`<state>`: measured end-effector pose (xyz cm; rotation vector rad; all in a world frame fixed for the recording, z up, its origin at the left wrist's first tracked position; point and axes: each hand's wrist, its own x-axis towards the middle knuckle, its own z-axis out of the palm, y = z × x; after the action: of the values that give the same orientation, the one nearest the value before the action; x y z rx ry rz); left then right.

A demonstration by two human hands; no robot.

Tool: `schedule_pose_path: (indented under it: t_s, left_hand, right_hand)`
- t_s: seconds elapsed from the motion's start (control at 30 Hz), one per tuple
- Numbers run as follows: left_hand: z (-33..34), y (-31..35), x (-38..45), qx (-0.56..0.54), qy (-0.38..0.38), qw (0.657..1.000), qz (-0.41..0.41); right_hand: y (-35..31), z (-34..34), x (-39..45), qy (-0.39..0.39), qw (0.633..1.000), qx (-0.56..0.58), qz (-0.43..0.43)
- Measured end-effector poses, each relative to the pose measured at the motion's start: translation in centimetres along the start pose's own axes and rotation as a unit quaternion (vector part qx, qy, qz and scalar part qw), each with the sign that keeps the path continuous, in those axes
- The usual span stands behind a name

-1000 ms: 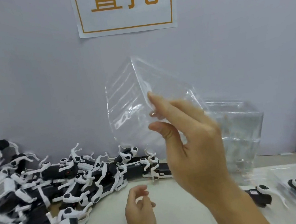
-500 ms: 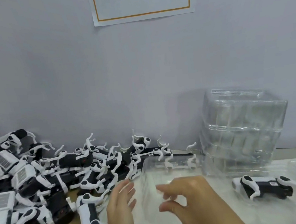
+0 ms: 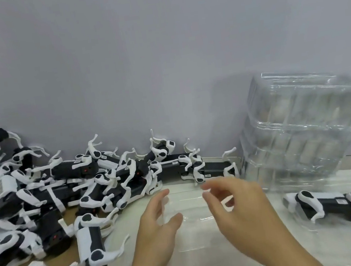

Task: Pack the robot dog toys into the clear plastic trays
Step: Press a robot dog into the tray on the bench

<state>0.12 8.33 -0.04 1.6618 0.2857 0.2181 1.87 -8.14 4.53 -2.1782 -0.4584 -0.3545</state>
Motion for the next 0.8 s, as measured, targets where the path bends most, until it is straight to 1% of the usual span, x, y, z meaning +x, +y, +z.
schedule_pose_path:
  t_s: [0.1,0.23,0.33,0.4,0.47,0.53,0.6,0.67,0.8]
  left_hand:
    - [0.1,0.0,0.0,-0.006,0.002,1.000,0.002]
    - [0.0,0.0,-0.1,0.002,0.005,1.000,0.007]
    - [0.0,-0.1,0.0,0.003,0.005,1.000,0.006]
    - [0.0,-0.2,0.0,0.001,0.005,1.000,0.002]
    - [0.1,-0.2,0.1,0.001,0.002,1.000,0.000]
    - [0.1,-0.3,0.1,0.002,0.001,1.000,-0.001]
    - [0.2,-0.2,0.0,0.001,0.001,1.000,-0.003]
    - [0.3,0.0,0.0,0.000,-0.001,1.000,-0.002]
    - [0.3,0.3,-0.2,0.005,-0.003,1.000,0.003]
  right_hand:
    - [0.8,-0.1,3.9,-0.018,0.995,-0.078,0.055]
    - [1.5,1.9,10.1,-0.099,0.974,-0.179,0.099]
    - [2.2,3.8,12.4,-0.154,0.956,-0.227,0.104]
    - [2.5,4.4,12.7,-0.153,0.955,-0.238,0.094]
    - [2.8,4.3,12.7,-0.132,0.963,-0.222,0.081]
    - [2.4,3.3,12.5,-0.088,0.971,-0.206,0.079]
    - [1.5,1.8,12.5,-0.023,0.982,-0.175,0.065]
    - [0.4,0.1,12.3,0.048,0.992,-0.106,0.047]
    - [-1.6,-2.0,10.7,0.177,0.984,-0.014,-0.013]
